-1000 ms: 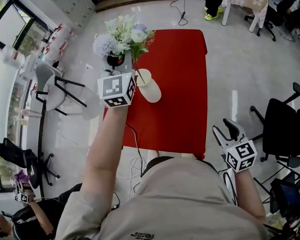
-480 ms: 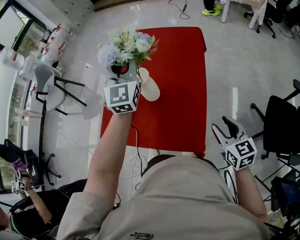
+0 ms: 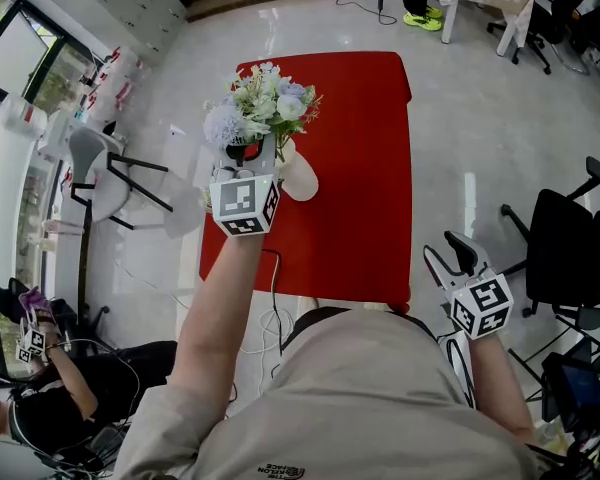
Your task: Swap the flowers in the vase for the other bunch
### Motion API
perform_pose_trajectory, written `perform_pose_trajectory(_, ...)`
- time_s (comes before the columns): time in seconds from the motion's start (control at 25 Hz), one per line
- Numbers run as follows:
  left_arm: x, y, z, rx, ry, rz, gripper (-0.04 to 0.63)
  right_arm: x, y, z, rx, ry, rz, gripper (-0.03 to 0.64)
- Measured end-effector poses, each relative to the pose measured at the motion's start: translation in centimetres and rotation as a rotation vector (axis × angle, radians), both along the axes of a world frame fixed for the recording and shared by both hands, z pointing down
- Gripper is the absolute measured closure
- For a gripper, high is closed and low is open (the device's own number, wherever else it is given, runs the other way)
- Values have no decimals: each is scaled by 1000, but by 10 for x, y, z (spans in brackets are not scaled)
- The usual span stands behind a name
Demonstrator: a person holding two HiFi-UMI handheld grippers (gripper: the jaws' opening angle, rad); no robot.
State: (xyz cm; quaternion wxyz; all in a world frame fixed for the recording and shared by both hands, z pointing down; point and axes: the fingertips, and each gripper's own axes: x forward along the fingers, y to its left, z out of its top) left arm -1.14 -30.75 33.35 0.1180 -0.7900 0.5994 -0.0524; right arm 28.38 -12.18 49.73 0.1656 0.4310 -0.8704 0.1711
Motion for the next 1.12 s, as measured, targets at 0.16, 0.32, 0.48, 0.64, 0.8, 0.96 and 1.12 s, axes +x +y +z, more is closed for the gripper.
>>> perform_pose_trajectory(0.16,2,5,12,-40,-10,11,444,-3,-1,-2,0,-5,-9,403)
perform_pose_trajectory(0.32,3,9,25,-76,-16,22,415,-4,-1,0,-5,-7,-13,403)
perform_pose_trajectory(0.48,3,12,33,-102,-18,29,381,-4,-2,3,-12,-11,-18,403)
perform_pose_trajectory(0.64,-10,5,37,-137,-12,41,347,-19,-12,-1,-23,-15,-26,403)
perform_pose_trajectory(0.8,-7,10,49,-166,-12,40,316,-17,-11,4,-27,-22,-39,403)
perform_pose_trajectory(0.96,-4,14,55,-187,-17,42,283,-17,-11,7,-33,-26,-53,403)
perform_pose_trajectory(1.12,-8,14,55,-187,-18,44,250,-25,-16,6,-38,-30,-63,403)
